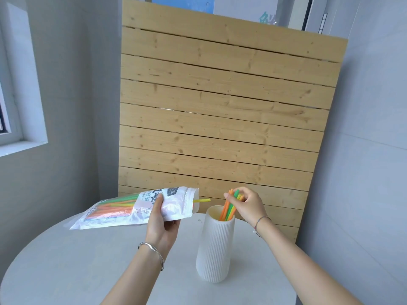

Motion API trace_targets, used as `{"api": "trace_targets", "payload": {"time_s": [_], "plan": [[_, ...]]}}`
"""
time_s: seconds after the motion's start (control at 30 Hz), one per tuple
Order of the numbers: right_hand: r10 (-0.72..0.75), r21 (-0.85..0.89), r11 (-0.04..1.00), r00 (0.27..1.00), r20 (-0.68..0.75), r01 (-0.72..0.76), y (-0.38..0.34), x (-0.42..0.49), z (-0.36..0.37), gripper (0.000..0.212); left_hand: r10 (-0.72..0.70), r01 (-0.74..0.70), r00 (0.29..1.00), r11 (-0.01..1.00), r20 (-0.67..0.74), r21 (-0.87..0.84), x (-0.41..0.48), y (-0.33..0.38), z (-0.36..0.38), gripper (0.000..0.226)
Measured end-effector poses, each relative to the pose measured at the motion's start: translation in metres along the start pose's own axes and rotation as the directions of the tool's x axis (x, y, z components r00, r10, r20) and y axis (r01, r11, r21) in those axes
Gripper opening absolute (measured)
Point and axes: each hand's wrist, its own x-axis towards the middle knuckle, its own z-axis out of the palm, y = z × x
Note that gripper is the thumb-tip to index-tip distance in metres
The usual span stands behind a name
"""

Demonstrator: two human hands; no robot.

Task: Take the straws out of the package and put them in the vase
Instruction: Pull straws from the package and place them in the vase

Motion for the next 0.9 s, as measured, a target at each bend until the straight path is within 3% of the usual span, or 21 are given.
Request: {"api": "trace_targets", "payload": {"time_s": [0.07,0.17,0.2,0.27,0.3,0.37,0.43,0.5,0.6,0.73,0.8,0.9], "plan": [[-0.052,0.037,0.998,0.987,-0.154,0.059,-0.009,-0.005,-0.004,0.035,0.001,-0.001,1.0,1.0,-0.002,0.0,-0.001,0.001,0.001,0.021],[-0.266,0.101,0.939,0.881,-0.392,0.329,-0.033,-0.019,-0.009,0.03,0.012,-0.012,0.999,1.0,0.031,0.001,-0.004,0.001,0.005,0.023],[-0.32,0.117,0.911,0.856,-0.407,0.396,-0.041,-0.025,-0.008,0.025,0.016,-0.016,0.999,1.0,0.048,-0.002,-0.005,0.001,0.007,0.026],[-0.32,0.231,0.878,0.872,-0.369,0.42,-0.057,-0.038,-0.001,0.017,0.034,-0.035,0.995,0.999,0.093,0.01,-0.01,0.001,0.013,0.034],[-0.242,0.342,0.868,0.909,-0.34,0.359,-0.062,-0.043,0.005,0.017,0.05,-0.054,0.992,0.998,0.117,0.038,-0.013,0.001,0.017,0.035],[0.014,0.597,0.796,0.983,-0.182,0.099,-0.071,-0.05,0.02,0.037,0.09,-0.114,0.982,0.983,0.164,0.144,-0.02,0.0,0.026,0.038],[0.219,0.792,0.57,0.969,0.111,-0.219,-0.08,-0.056,0.033,0.06,0.159,-0.218,0.96,0.941,0.23,0.261,-0.029,0.0,0.034,0.044],[0.217,0.853,0.325,0.911,0.352,-0.407,-0.087,-0.06,0.039,0.066,0.234,-0.352,0.917,0.855,0.322,0.381,-0.039,0.001,0.04,0.046],[0.156,0.901,0.177,0.915,0.372,-0.397,-0.09,-0.058,0.047,0.06,0.281,-0.493,0.852,0.714,0.441,0.497,-0.048,0.014,0.044,0.046],[0.2,0.93,0.152,0.932,0.302,-0.334,-0.092,-0.058,0.056,0.045,0.248,-0.543,0.819,0.627,0.518,0.558,-0.054,0.034,0.048,0.045],[0.22,0.945,0.196,0.951,0.217,-0.261,-0.093,-0.059,0.063,0.042,0.263,-0.583,0.792,0.595,0.551,0.554,-0.056,0.04,0.049,0.04],[0.251,0.946,0.307,0.968,0.025,-0.104,-0.097,-0.063,0.072,0.034,0.283,-0.589,0.765,0.673,0.579,0.449,-0.06,0.046,0.049,0.034]]}}
